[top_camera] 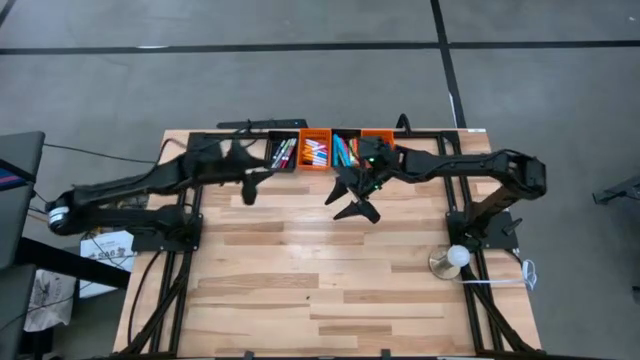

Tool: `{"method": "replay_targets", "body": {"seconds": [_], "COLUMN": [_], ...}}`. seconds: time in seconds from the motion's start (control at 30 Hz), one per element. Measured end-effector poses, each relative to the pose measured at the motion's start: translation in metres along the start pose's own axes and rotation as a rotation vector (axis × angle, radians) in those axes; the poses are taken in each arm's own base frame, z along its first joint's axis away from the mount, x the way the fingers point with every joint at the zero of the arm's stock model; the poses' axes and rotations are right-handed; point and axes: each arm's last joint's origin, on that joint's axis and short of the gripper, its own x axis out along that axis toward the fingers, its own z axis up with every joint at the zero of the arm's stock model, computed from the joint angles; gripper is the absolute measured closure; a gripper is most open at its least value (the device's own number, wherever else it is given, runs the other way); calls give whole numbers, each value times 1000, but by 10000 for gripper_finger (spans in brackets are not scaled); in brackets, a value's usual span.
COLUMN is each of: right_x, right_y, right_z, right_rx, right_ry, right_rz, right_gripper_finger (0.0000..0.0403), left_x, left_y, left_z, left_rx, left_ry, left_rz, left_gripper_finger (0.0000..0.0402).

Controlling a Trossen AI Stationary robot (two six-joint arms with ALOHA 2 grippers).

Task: Pick & Place Markers
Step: Return to Home Position

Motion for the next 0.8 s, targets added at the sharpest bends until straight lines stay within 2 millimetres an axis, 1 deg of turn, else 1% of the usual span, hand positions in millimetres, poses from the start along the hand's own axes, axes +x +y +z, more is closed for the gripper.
{"method": "replay_targets", "body": {"seconds": [0.17, 0.23, 0.3, 0.43, 0.57, 0.67, 0.8], "right_x": [-14, -21, -29, -55, -81, -98, -112], "right_y": [28, 40, 51, 74, 94, 108, 122], "right_z": [22, 24, 21, 4, -24, -44, -67], "right_rx": [-96, -128, -141, -152, -162, -159, -133], "right_ry": [-68, -109, -156, -262, -375, -433, -482], "right_rz": [-73, -104, -150, -292, -408, -449, -435], "right_gripper_finger": [163, 163, 163, 163, 163, 163, 163], "left_x": [-27, -34, -39, -41, -41, -38, -32], "left_y": [-9, -13, -17, -23, -23, -21, -20], "left_z": [-33, -48, -61, -84, -104, -123, -144], "left_rx": [-73, -93, -107, -138, -144, -189, -245], "left_ry": [-126, -163, -179, -235, -256, -239, -227], "left_rz": [-67, -100, -153, -225, -212, -158, -173], "left_gripper_finger": [252, 252, 252, 252, 252, 252, 252]}}
